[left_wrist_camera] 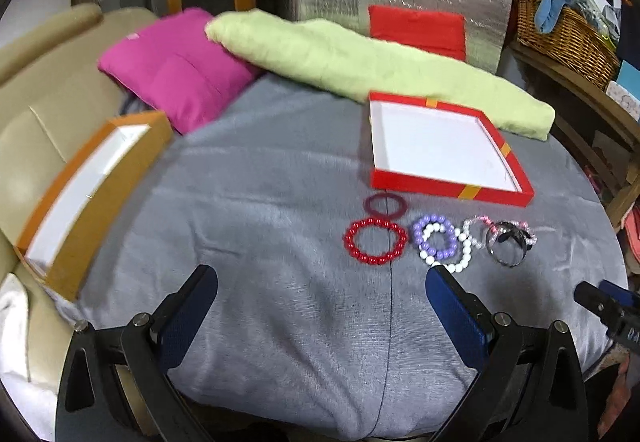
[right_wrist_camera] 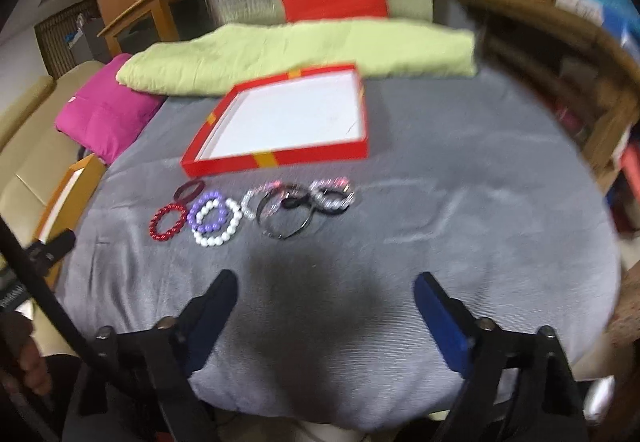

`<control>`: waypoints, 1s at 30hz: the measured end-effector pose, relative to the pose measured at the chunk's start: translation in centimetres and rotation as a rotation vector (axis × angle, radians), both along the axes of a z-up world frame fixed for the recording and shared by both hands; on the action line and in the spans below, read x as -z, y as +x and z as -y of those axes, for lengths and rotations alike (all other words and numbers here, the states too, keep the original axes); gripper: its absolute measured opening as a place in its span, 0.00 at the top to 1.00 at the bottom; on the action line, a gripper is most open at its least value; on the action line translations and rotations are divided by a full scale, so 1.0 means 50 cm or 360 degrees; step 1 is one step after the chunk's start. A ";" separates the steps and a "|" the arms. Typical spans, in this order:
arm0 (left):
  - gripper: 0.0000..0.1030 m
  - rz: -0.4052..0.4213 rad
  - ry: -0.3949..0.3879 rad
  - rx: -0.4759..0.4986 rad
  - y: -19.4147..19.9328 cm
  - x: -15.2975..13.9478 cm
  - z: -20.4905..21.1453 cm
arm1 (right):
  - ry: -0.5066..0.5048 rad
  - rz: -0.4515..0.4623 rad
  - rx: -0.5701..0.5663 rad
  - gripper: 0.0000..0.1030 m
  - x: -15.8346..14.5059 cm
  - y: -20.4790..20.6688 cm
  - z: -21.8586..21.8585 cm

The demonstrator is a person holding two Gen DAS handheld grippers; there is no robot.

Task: Organize jewelry
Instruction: 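Move the left tool to the red bead bracelet and close on it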

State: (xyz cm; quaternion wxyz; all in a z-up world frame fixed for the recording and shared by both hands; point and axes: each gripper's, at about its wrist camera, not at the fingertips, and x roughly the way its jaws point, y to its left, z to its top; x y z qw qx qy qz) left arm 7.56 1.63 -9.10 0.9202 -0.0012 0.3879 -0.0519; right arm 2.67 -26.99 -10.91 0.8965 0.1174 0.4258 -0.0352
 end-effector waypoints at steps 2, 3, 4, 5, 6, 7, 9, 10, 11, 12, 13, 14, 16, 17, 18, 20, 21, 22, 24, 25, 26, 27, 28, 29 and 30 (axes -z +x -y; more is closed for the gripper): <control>0.00 -0.0049 -0.0006 0.0015 0.021 0.019 -0.001 | 0.0117 -0.0034 -0.0046 0.25 0.022 0.027 0.006; 0.00 -0.0082 -0.0008 0.0029 0.037 0.031 0.000 | 0.0192 -0.0062 -0.0044 0.28 0.030 0.038 0.005; 0.00 -0.0109 -0.0011 0.0046 0.048 0.040 0.001 | 0.0222 -0.0092 -0.0042 0.28 0.036 0.050 0.004; 0.00 -0.0149 -0.0009 0.0062 0.062 0.051 0.003 | 0.0255 -0.0112 -0.0049 0.28 0.041 0.065 0.002; 0.00 -0.0176 -0.0006 0.0069 0.073 0.058 0.005 | 0.0274 -0.0145 -0.0063 0.28 0.044 0.080 -0.001; 0.00 -0.0197 -0.0010 0.0083 0.086 0.067 0.009 | 0.0247 -0.0209 -0.0069 0.28 0.053 0.088 0.000; 0.00 -0.0232 -0.0007 0.0097 0.109 0.084 0.019 | 0.0222 -0.0310 -0.0071 0.28 0.070 0.109 0.001; 0.00 -0.0244 -0.0006 0.0108 0.118 0.091 0.025 | 0.0239 -0.0339 -0.0065 0.28 0.080 0.122 0.002; 0.00 -0.0265 -0.0001 0.0132 0.131 0.103 0.036 | 0.0248 -0.0375 -0.0054 0.28 0.089 0.131 0.006; 0.00 -0.0288 0.0008 0.0148 0.140 0.110 0.042 | 0.0250 -0.0392 -0.0046 0.28 0.097 0.134 0.012; 0.00 -0.0301 0.0012 0.0163 0.147 0.115 0.047 | 0.0270 -0.0398 -0.0029 0.28 0.101 0.139 0.015; 0.00 -0.0306 0.0012 0.0179 0.155 0.119 0.053 | 0.0269 -0.0380 -0.0024 0.28 0.103 0.141 0.016; 0.00 -0.0310 0.0016 0.0197 0.170 0.125 0.062 | 0.0269 -0.0381 -0.0031 0.28 0.108 0.144 0.014; 0.00 -0.0308 0.0022 0.0200 0.177 0.129 0.066 | 0.0266 -0.0382 -0.0039 0.28 0.111 0.145 0.010; 0.00 -0.0301 0.0032 0.0214 0.183 0.132 0.071 | 0.0250 -0.0374 -0.0042 0.28 0.112 0.148 0.007; 0.00 -0.0310 0.0073 0.0243 0.192 0.140 0.079 | 0.0213 -0.0356 -0.0055 0.28 0.114 0.153 -0.001; 0.00 -0.0321 0.0088 0.0259 0.197 0.145 0.083 | 0.0206 -0.0359 -0.0064 0.27 0.116 0.153 -0.003; 0.00 -0.0318 0.0085 0.0277 0.199 0.146 0.084 | 0.0192 -0.0363 -0.0065 0.27 0.119 0.156 -0.008; 0.05 -0.0305 0.0089 0.0309 0.198 0.145 0.086 | 0.0177 -0.0337 -0.0064 0.25 0.121 0.163 -0.014; 0.16 -0.0301 0.0097 0.0327 0.200 0.146 0.090 | 0.0170 -0.0323 -0.0068 0.23 0.121 0.167 -0.016; 0.23 -0.0303 0.0099 0.0351 0.199 0.148 0.092 | 0.0155 -0.0315 -0.0072 0.22 0.121 0.174 -0.023; 0.35 -0.0318 0.0092 0.0385 0.200 0.152 0.095 | 0.0143 -0.0309 -0.0072 0.20 0.123 0.177 -0.027; 0.40 -0.0328 0.0097 0.0405 0.200 0.154 0.098 | 0.0118 -0.0309 -0.0064 0.20 0.125 0.182 -0.032; 0.41 -0.0317 0.0104 0.0414 0.198 0.153 0.100 | 0.0108 -0.0302 -0.0056 0.20 0.127 0.185 -0.035; 0.46 -0.0306 0.0103 0.0423 0.197 0.151 0.101 | 0.0101 -0.0292 -0.0044 0.20 0.128 0.186 -0.037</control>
